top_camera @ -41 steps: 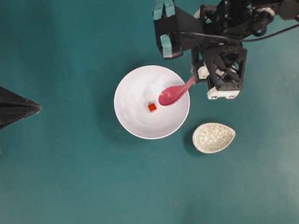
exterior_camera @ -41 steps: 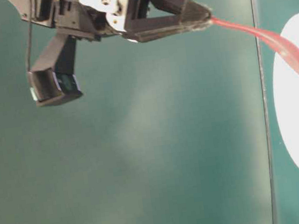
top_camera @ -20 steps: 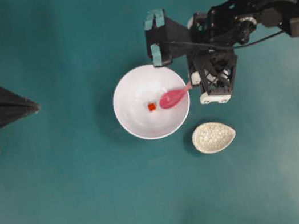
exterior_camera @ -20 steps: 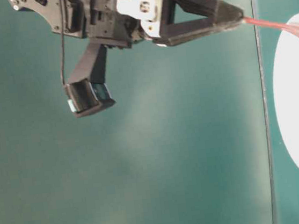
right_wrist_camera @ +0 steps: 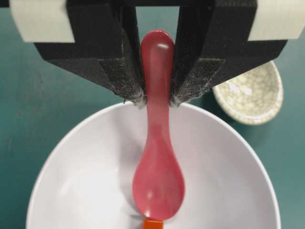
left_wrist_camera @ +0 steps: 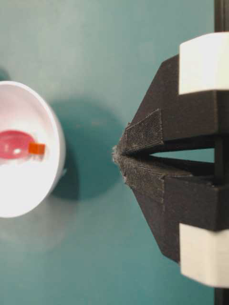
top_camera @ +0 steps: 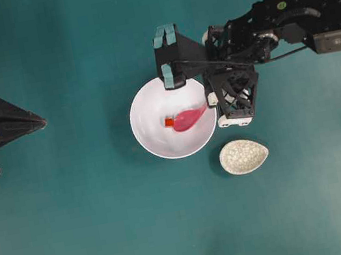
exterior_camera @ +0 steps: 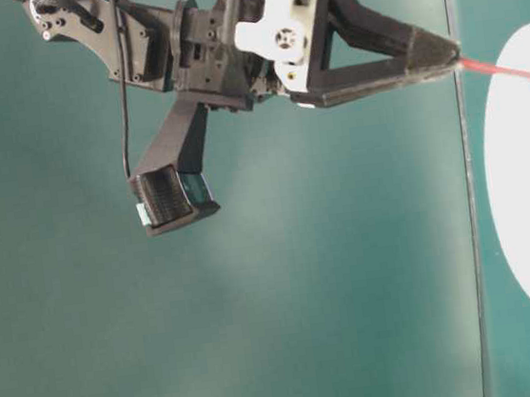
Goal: Grip the spoon and scoop the red block from the bowl with right arm.
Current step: 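Lower the spoon bowl into the white bowl beside the red cube, then drag the spoon under the red cube to scoop it up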
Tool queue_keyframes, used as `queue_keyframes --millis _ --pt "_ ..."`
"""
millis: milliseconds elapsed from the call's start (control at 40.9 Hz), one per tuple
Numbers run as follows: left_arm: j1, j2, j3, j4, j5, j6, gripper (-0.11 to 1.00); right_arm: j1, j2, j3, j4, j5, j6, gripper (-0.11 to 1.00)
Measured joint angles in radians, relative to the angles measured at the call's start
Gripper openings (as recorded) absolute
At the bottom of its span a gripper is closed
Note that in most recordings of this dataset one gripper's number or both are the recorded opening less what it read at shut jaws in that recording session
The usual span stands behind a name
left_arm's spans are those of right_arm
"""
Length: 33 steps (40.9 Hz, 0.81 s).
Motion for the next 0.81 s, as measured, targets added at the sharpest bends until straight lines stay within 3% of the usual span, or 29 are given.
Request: queue_keyframes --millis 807 --pt "0.000 0.000 0.000 0.000 0.000 0.000 -0.01 -0.002 0.011 -0.008 0.000 -0.138 0.011 0.25"
